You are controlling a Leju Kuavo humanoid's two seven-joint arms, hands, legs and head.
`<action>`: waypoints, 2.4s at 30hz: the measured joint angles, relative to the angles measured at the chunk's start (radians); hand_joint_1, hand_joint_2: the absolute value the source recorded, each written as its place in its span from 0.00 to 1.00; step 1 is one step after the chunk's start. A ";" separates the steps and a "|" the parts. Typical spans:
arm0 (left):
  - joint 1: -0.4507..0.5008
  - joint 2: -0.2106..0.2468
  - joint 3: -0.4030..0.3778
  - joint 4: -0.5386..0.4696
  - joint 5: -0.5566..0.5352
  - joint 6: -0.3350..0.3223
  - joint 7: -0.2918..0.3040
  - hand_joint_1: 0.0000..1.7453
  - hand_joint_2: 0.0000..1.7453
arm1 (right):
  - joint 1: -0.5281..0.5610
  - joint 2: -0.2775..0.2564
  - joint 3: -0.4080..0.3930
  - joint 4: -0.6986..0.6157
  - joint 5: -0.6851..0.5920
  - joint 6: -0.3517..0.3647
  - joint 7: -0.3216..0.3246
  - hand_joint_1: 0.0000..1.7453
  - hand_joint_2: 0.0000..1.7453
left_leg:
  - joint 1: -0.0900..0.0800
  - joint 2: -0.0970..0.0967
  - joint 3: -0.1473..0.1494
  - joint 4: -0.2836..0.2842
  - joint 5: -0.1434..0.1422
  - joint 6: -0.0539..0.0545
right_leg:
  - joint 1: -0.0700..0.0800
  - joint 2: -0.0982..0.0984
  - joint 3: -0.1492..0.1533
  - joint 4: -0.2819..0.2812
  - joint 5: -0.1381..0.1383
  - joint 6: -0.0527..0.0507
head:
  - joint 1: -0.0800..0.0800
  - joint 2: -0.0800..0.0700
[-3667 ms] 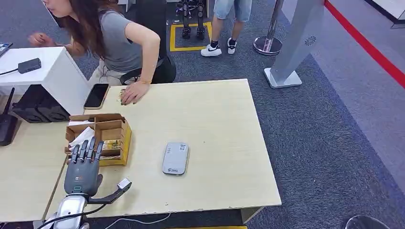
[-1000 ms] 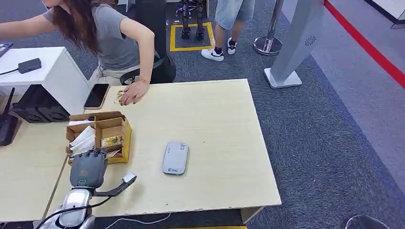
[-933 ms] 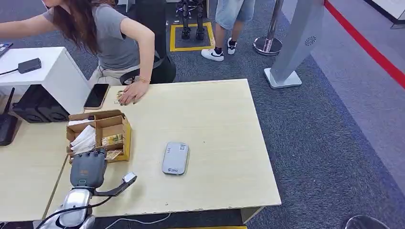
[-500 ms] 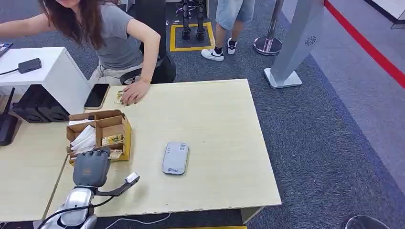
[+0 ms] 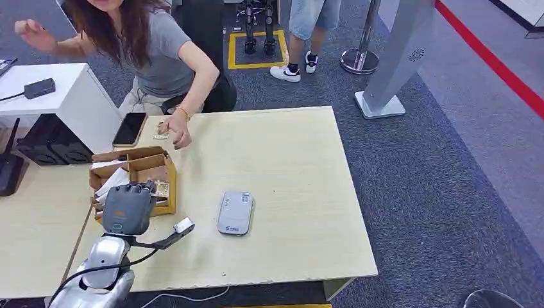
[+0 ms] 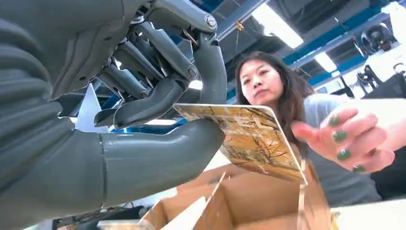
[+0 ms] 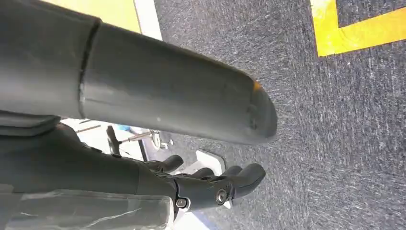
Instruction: Pass the card to the sensor for recognition and then transmit it.
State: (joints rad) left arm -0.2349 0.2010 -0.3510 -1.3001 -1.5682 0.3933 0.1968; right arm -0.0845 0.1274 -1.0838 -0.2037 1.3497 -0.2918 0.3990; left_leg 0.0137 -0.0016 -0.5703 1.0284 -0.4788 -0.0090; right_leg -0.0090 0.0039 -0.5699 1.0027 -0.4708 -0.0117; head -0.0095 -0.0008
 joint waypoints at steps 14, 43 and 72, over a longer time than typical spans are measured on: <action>-0.082 -0.007 0.039 -0.118 0.031 0.004 -0.054 1.00 1.00 | -0.001 0.002 0.000 0.000 0.011 0.003 -0.006 0.00 0.00 | 0.000 0.000 0.000 0.000 0.000 0.000 | 0.000 0.000 0.000 0.000 0.000 0.000 | 0.000 0.000; -0.174 0.016 0.116 -0.054 0.031 0.029 -0.054 0.00 1.00 | -0.003 0.002 0.004 0.000 0.030 0.007 -0.003 0.00 0.00 | 0.000 0.000 0.000 0.000 0.000 0.000 | 0.000 0.000 0.000 0.000 0.000 0.000 | 0.000 0.000; 0.073 -0.077 0.108 -0.221 0.415 0.063 -0.233 0.00 1.00 | -0.001 0.002 0.003 0.000 0.016 0.003 -0.002 0.00 0.00 | 0.000 0.001 -0.001 0.000 0.000 0.000 | 0.000 0.001 -0.001 0.000 0.000 0.000 | 0.000 0.000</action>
State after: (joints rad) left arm -0.1615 0.1243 -0.2426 -1.5210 -1.1535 0.4559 -0.0359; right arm -0.0859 0.1297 -1.0803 -0.2037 1.3653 -0.2888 0.3971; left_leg 0.0136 -0.0011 -0.5711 1.0283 -0.4792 -0.0087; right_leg -0.0091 0.0045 -0.5706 1.0025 -0.4709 -0.0113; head -0.0099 -0.0008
